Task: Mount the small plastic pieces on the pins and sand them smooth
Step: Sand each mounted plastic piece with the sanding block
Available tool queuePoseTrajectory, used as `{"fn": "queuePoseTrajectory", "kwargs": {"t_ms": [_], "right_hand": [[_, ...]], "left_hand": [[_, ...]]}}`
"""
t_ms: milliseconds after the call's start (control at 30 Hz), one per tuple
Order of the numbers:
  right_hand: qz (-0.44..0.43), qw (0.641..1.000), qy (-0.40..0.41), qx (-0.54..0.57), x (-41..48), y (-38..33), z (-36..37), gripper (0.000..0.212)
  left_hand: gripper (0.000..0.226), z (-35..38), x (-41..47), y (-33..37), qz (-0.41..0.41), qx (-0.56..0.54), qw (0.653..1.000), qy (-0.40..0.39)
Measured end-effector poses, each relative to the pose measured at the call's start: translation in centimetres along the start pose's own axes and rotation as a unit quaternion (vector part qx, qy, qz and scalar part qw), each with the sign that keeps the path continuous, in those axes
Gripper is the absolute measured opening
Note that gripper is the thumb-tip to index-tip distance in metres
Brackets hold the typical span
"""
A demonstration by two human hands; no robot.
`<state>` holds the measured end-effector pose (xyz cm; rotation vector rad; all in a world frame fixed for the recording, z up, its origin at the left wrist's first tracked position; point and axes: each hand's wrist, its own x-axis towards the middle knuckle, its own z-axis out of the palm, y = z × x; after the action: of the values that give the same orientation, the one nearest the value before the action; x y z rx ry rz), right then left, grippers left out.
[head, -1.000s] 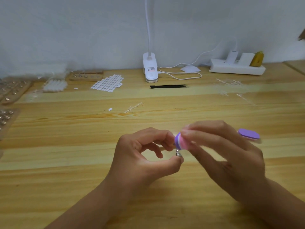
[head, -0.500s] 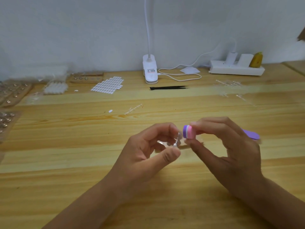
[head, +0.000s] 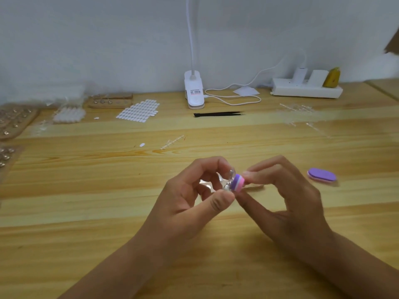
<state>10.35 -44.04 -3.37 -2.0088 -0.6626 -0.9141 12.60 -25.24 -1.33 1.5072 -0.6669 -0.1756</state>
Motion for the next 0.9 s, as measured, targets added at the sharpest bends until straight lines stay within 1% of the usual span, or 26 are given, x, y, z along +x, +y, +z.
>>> {"fn": "queuePoseTrajectory", "kwargs": {"t_ms": [33,67,133,167,233,333,467,533,600,633,700,767,833,900], "right_hand": [[0.008,1.0,-0.001,0.002,0.1,0.2,-0.1,0.017],[0.02,0.999,0.017,0.019,0.3,0.2,-0.2,0.018],[0.033,0.995,0.07,0.068,0.4,-0.2,-0.1,0.024],[0.029,0.993,0.084,0.079,0.4,-0.4,0.1,0.029],[0.021,0.995,0.065,0.073,0.2,-0.7,0.5,0.031],[0.02,0.999,0.02,0.02,0.2,-0.3,0.5,0.023],[0.044,0.995,0.065,0.064,0.3,-0.6,0.6,0.028],[0.031,0.998,0.052,0.03,0.1,-0.8,0.8,0.024],[0.042,0.999,0.025,-0.012,0.0,-0.6,0.7,0.02],[0.061,0.998,0.023,-0.006,-0.1,-0.5,0.7,0.021],[0.095,0.993,0.051,0.045,-0.1,-0.7,0.6,0.021],[0.098,0.989,0.076,0.08,-0.1,-0.8,0.8,0.022],[0.093,0.993,0.044,0.058,-0.3,-0.7,0.9,0.022],[0.11,0.993,0.016,0.038,-0.3,-0.4,0.9,0.022]], "left_hand": [[0.024,-0.1,0.0,0.1,0.0,0.0,1.0,0.002],[0.024,-0.2,0.0,0.1,0.001,0.004,1.0,0.004],[0.025,-0.3,0.2,0.2,0.002,0.016,1.0,0.012],[0.025,-0.3,0.2,0.2,-0.002,0.016,1.0,0.016],[0.026,-0.3,0.2,0.1,-0.009,0.009,1.0,0.014],[0.025,-0.5,0.1,-0.1,-0.013,0.019,1.0,0.01],[0.025,-0.4,0.3,-0.1,-0.008,0.046,0.999,0.015],[0.026,-0.3,0.3,-0.2,-0.007,0.057,0.998,0.014],[0.025,-0.5,0.2,-0.2,-0.009,0.051,0.998,0.018],[0.025,-0.6,0.3,-0.2,-0.01,0.05,0.998,0.021],[0.024,-0.6,0.3,-0.1,-0.009,0.06,0.998,0.026],[0.025,-0.4,0.4,-0.1,-0.008,0.067,0.997,0.025],[0.025,-0.3,0.2,-0.1,-0.004,0.061,0.998,0.023],[0.025,-0.5,0.2,-0.1,-0.001,0.056,0.998,0.024]]}}
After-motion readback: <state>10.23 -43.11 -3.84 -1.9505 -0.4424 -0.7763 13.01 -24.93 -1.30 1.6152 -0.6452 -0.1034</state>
